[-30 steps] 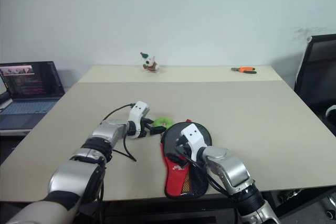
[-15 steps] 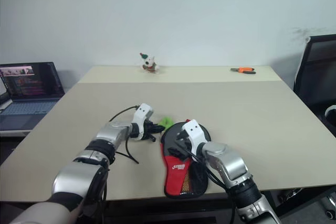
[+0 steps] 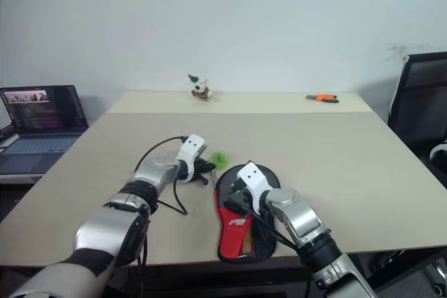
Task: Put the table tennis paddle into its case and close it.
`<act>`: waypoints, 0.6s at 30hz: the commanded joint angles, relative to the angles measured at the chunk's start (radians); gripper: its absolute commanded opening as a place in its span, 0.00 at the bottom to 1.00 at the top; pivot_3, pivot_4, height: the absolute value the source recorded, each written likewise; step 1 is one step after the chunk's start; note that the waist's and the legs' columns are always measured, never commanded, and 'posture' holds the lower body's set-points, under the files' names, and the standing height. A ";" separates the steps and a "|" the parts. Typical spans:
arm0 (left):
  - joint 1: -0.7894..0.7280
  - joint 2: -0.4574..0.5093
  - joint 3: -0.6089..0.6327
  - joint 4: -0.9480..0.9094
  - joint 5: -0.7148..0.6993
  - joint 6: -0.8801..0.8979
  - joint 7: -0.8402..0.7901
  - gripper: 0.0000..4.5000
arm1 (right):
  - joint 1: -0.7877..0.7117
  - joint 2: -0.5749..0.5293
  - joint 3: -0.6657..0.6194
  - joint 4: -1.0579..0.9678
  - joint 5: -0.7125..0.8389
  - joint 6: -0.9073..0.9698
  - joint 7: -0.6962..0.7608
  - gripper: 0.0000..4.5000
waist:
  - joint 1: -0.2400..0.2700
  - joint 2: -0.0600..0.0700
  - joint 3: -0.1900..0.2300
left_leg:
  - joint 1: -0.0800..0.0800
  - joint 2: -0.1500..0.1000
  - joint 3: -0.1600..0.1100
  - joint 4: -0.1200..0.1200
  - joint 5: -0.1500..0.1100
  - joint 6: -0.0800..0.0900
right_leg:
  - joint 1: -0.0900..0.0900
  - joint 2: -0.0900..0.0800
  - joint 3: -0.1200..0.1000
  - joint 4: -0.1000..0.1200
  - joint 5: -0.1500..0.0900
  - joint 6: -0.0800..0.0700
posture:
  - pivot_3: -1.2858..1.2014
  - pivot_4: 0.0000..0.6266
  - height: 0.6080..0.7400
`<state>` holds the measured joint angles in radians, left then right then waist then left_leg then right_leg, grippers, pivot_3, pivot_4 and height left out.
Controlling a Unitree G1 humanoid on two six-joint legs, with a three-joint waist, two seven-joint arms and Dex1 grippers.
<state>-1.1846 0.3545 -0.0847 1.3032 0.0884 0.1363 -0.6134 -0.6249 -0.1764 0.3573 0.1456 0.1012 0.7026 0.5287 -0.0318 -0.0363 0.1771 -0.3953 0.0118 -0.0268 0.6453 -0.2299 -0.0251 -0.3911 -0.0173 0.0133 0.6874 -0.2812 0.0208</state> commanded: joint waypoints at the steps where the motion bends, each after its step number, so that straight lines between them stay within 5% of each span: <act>1: -0.057 -0.009 -0.016 0.016 0.056 -0.067 0.098 0.00 | 0.071 -0.023 0.034 0.044 -0.016 0.074 0.021 1.00 | 0.001 0.000 -0.001 | 0.001 0.000 0.000 0.000 0.000 0.000 | 0.001 0.000 -0.001 -0.001 0.000 0.000 | 0.52 0.24 1.00; 9: -0.119 -0.069 -0.018 0.050 0.124 -0.143 0.242 0.00 | 0.161 -0.111 0.093 -0.053 -0.035 0.110 0.072 1.00 | 0.003 -0.002 -0.002 | -0.001 0.000 -0.002 -0.001 0.000 0.000 | 0.002 -0.001 -0.002 -0.005 0.000 0.001 | 0.52 0.24 1.00; 18: -0.161 -0.106 -0.220 0.066 0.375 -0.318 0.342 0.00 | 0.237 -0.192 0.101 -0.127 -0.042 0.140 0.080 1.00 | 0.007 -0.002 -0.005 | 0.000 -0.001 -0.001 -0.001 0.000 0.000 | 0.003 -0.002 -0.002 -0.007 0.001 0.002 | 0.52 0.24 1.00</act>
<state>-1.2778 0.2410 -0.2831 1.3913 0.4265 -0.1350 -0.3173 -0.4837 -0.3233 0.3906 -0.0773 0.0993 0.7208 0.6035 -0.0251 -0.0382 0.1723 -0.3961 0.0104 -0.0279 0.6445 -0.2301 -0.0253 -0.3877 -0.0193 0.0111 0.6805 -0.2805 0.0234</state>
